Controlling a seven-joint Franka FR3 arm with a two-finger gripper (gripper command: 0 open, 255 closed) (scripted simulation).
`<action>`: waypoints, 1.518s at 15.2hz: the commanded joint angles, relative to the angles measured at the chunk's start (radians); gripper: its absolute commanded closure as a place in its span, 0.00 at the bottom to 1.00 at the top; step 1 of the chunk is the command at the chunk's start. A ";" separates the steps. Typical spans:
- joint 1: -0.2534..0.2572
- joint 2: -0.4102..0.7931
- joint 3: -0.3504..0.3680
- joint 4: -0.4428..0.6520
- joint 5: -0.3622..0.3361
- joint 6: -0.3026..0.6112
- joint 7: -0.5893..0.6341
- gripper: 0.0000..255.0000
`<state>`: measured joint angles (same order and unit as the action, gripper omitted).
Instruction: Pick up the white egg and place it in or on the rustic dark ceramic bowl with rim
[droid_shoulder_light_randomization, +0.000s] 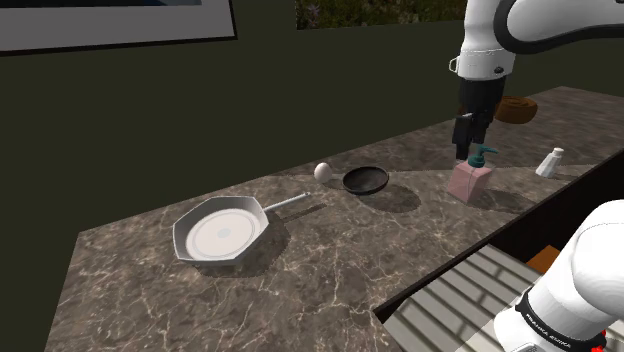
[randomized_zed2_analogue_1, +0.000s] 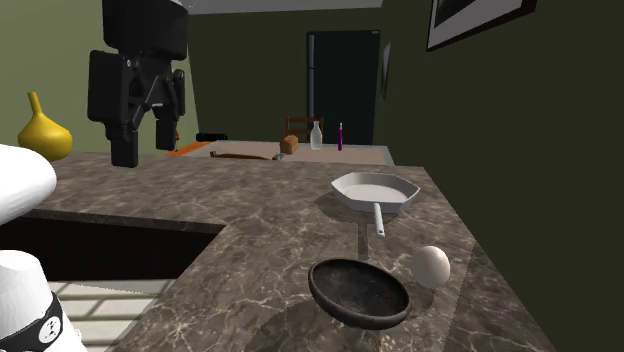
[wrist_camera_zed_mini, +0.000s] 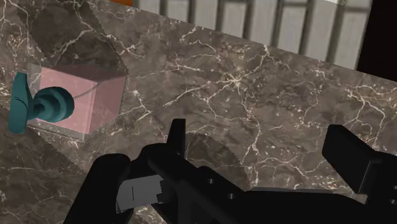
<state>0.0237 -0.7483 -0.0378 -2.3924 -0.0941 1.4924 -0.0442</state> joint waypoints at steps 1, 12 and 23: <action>0.000 0.000 0.000 0.000 0.000 0.000 0.000 0.00; -0.004 0.390 0.053 0.141 0.125 0.250 0.232 0.00; -0.009 0.804 0.064 0.435 0.209 0.389 0.408 0.00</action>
<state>0.0167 0.0170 0.0281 -1.9903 0.1081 1.8738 0.3516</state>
